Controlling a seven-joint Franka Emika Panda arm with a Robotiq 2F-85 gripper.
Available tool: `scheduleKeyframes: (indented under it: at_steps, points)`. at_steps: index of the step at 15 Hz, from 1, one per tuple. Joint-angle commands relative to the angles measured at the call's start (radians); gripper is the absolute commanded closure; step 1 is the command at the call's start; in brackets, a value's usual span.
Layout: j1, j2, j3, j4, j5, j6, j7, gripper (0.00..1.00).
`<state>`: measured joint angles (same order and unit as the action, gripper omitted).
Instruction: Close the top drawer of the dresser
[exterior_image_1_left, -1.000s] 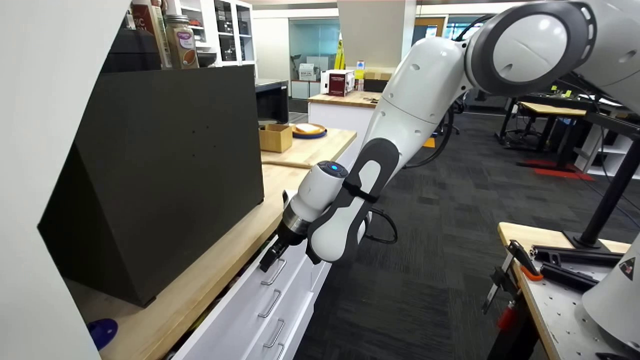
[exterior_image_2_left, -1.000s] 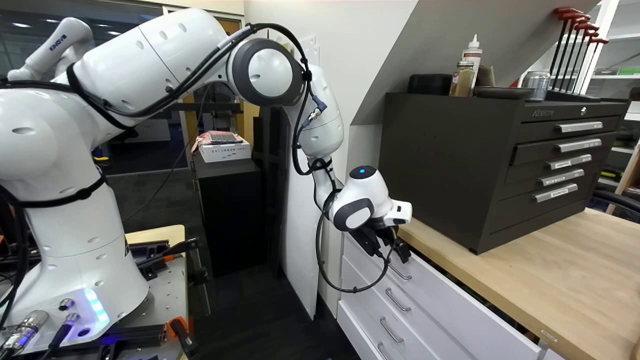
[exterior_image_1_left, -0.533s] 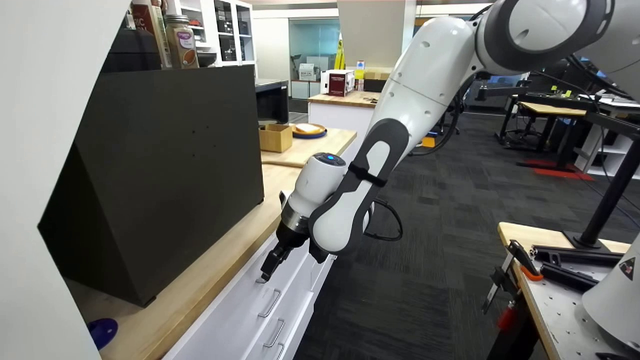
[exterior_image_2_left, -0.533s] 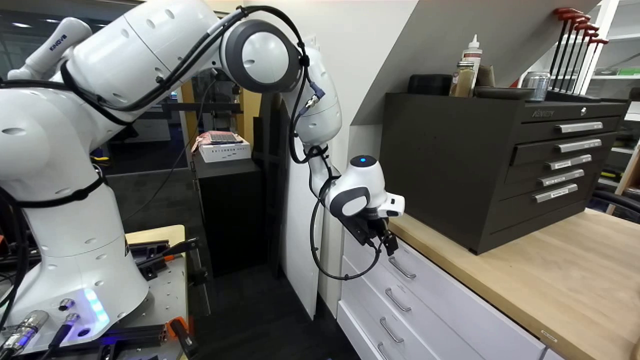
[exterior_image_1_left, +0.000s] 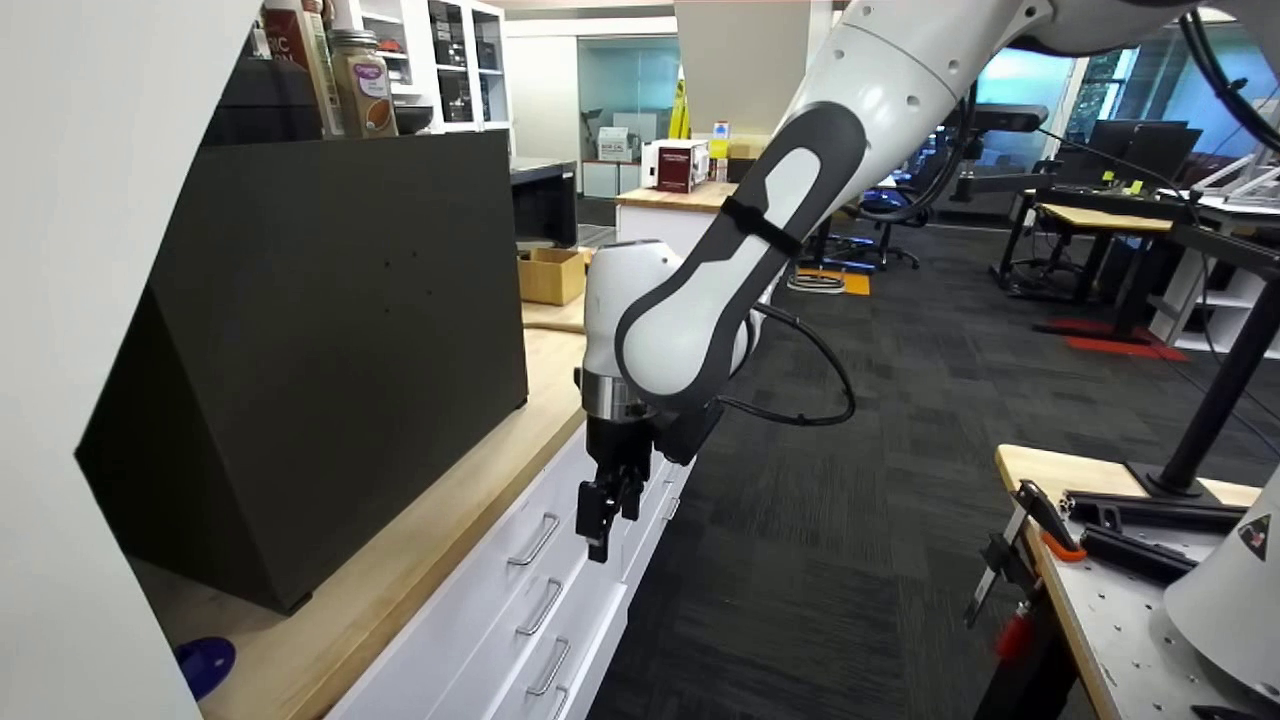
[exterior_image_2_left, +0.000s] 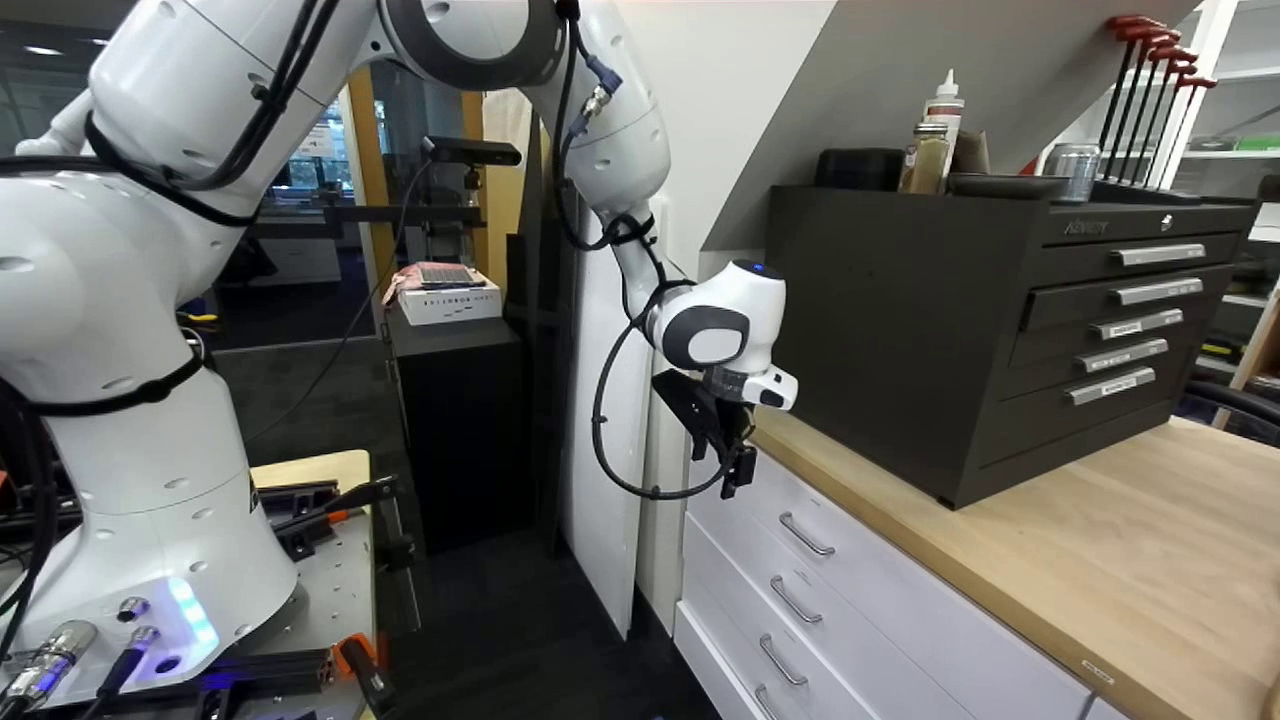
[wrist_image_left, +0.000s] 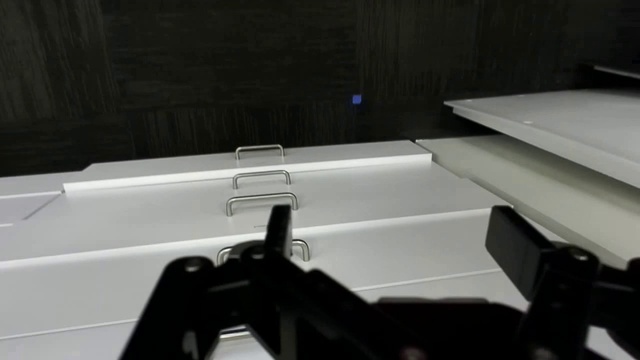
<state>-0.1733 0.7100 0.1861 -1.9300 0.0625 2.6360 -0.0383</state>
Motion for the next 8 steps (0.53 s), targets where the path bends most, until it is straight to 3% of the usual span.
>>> scheduleKeyframes:
  at_steps: [1, 8]
  points:
    - [0.039, -0.107, -0.057, -0.058, 0.038, -0.135, 0.013, 0.00]
    - [0.056, -0.066, -0.078, -0.011, 0.050, -0.131, -0.018, 0.00]
